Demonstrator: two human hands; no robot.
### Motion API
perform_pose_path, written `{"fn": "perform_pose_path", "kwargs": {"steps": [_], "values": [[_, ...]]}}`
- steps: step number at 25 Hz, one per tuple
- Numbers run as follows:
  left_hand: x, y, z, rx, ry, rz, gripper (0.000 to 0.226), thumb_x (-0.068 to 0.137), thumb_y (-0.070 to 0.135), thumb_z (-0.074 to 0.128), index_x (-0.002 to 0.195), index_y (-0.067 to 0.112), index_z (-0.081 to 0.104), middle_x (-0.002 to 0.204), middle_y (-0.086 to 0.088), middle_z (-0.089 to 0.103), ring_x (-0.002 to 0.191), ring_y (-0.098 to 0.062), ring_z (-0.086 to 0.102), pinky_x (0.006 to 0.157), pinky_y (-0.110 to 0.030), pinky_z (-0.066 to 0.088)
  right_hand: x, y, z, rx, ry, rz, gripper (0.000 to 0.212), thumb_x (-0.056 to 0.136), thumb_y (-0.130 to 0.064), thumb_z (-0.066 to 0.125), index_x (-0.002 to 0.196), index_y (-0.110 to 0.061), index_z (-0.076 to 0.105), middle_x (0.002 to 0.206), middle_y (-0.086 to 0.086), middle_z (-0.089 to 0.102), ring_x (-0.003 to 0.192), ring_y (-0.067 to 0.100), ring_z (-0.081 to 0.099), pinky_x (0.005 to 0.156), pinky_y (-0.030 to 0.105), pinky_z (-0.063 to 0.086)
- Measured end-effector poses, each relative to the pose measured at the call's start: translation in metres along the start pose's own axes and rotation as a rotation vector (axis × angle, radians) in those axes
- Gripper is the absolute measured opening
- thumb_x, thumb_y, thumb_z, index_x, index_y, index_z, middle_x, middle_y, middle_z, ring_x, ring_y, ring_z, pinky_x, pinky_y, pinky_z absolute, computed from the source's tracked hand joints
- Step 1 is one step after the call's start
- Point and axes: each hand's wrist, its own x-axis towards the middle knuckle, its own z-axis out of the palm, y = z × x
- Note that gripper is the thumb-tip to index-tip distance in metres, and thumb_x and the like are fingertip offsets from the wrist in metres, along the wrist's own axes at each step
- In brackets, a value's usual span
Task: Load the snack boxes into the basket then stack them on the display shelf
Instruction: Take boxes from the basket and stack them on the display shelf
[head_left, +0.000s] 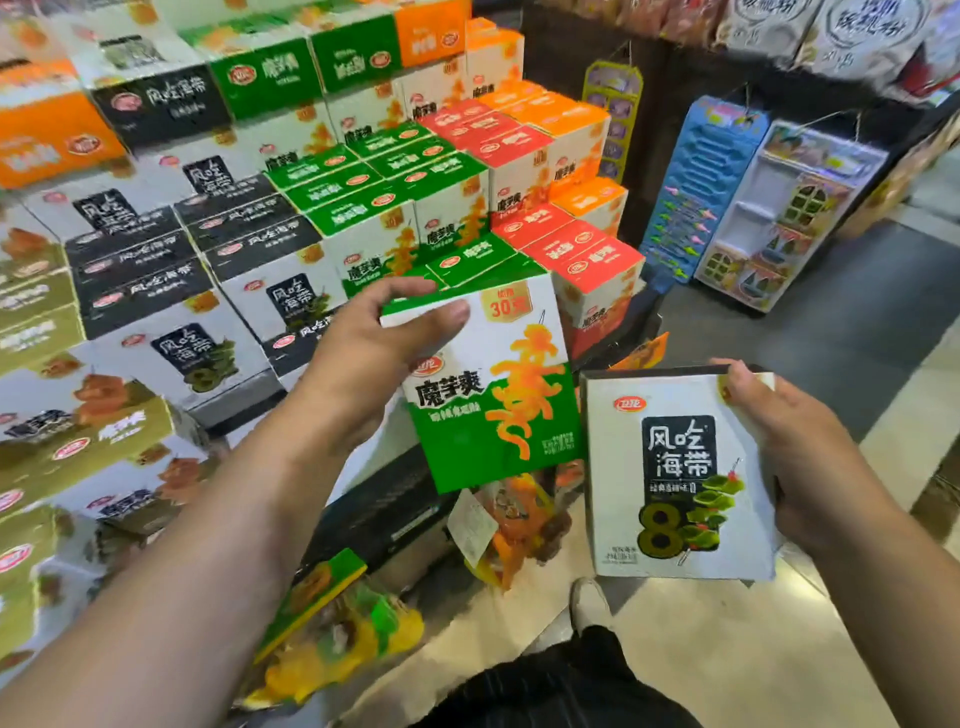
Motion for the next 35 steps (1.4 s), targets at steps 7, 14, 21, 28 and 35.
{"fn": "perform_pose_path", "kwargs": {"steps": [7, 14, 21, 28, 35], "values": [[0.083, 0.002, 0.069, -0.051, 0.118, 0.131, 0.036, 0.074, 0.017, 0.079, 0.106, 0.021, 0.063, 0.118, -0.001, 0.061, 0.091, -0.012, 0.072, 0.079, -0.020, 0.055, 0.094, -0.030, -0.051, 0.027, -0.028, 0.022, 0.023, 0.070, -0.041, 0.064, 0.084, -0.026, 0.074, 0.087, 0.009, 0.076, 0.075, 0.026, 0.072, 0.073, 0.043, 0.056], [0.116, -0.011, 0.108, 0.221, 0.251, 0.153, 0.037, 0.080, 0.028, 0.079, 0.109, 0.029, 0.057, 0.127, 0.011, 0.048, 0.089, 0.016, 0.060, 0.073, -0.010, 0.053, 0.162, -0.047, -0.083, -0.007, -0.188, 0.083, 0.031, 0.067, -0.041, 0.064, 0.094, -0.026, 0.069, 0.090, 0.014, 0.075, 0.072, 0.027, 0.073, 0.069, 0.043, 0.058], [0.134, -0.035, 0.105, 0.550, 0.211, 0.108, 0.071, 0.082, 0.034, 0.078, 0.142, 0.034, 0.041, 0.141, -0.002, 0.038, 0.129, -0.013, 0.038, 0.092, -0.005, 0.031, 0.199, -0.033, -0.075, -0.052, -0.307, 0.163, 0.054, 0.074, -0.041, 0.060, 0.124, -0.021, 0.058, 0.099, 0.013, 0.075, 0.084, 0.031, 0.073, 0.070, 0.043, 0.056], [0.148, -0.048, 0.107, 1.058, 0.203, 0.138, 0.090, 0.081, 0.058, 0.068, 0.154, 0.024, 0.027, 0.142, -0.007, 0.043, 0.135, -0.027, 0.027, 0.108, -0.037, 0.026, 0.208, -0.026, -0.069, -0.056, -0.333, 0.196, 0.073, 0.059, -0.054, 0.078, 0.124, -0.025, 0.059, 0.104, 0.013, 0.074, 0.094, 0.035, 0.071, 0.078, 0.049, 0.057], [0.155, -0.058, 0.114, 1.274, 0.085, 0.051, 0.090, 0.085, 0.060, 0.062, 0.154, 0.018, 0.023, 0.143, -0.007, 0.038, 0.133, -0.031, 0.030, 0.109, -0.039, 0.031, 0.210, -0.024, -0.070, -0.027, -0.320, 0.176, 0.108, 0.023, -0.063, 0.091, 0.120, -0.026, 0.062, 0.103, 0.013, 0.074, 0.089, 0.032, 0.073, 0.076, 0.046, 0.057]]}}
